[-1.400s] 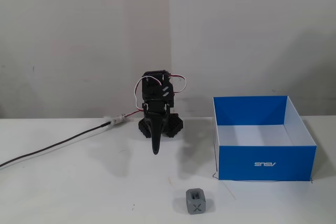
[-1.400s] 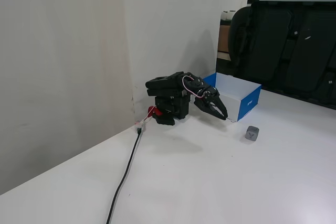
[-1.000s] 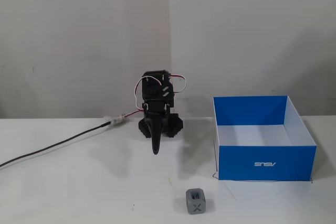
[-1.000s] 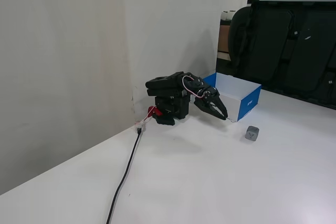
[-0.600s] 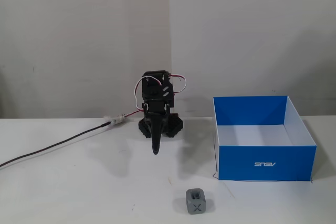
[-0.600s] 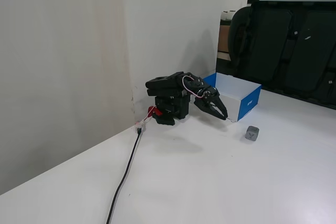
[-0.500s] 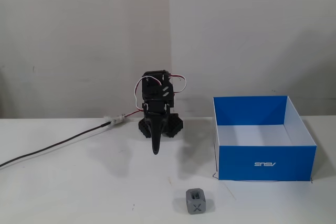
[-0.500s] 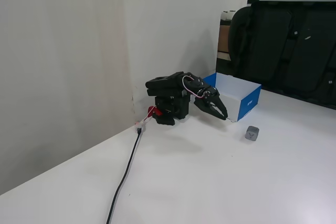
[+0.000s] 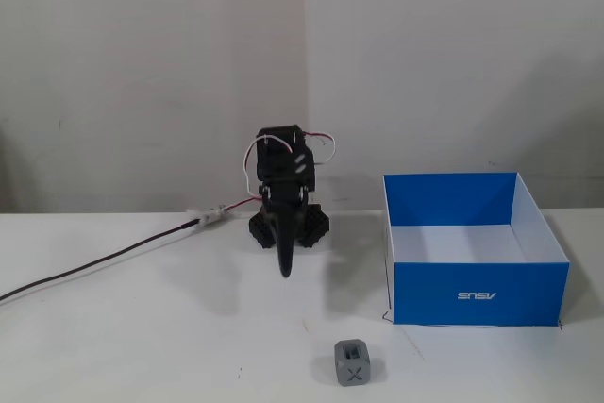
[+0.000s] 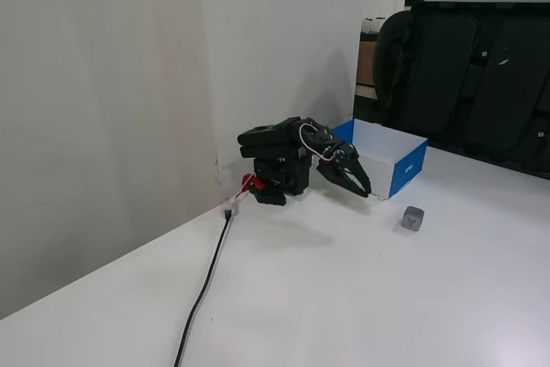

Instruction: Pick the gray block and keep it in the box.

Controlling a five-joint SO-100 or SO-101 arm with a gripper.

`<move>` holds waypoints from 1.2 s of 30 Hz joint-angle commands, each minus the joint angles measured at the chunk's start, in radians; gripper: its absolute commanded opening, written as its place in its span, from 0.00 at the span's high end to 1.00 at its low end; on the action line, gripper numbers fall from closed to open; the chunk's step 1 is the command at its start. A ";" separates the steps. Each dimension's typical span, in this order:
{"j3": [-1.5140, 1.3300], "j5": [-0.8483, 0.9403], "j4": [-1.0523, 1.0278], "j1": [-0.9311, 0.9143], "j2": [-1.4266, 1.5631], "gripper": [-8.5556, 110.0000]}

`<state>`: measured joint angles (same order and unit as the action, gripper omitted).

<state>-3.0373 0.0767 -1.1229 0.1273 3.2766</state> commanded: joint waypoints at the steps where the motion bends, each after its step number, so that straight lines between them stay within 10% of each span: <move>1: 0.192 -0.008 -0.038 0.037 0.132 0.93; 17: 0.706 -0.232 0.117 0.190 -1.083 0.89; 23: 0.741 -0.232 0.141 0.259 -1.184 0.69; 36: 1.126 -0.239 0.081 0.232 -1.758 0.66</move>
<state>-2.0049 -0.1534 -1.0400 0.3605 1.5140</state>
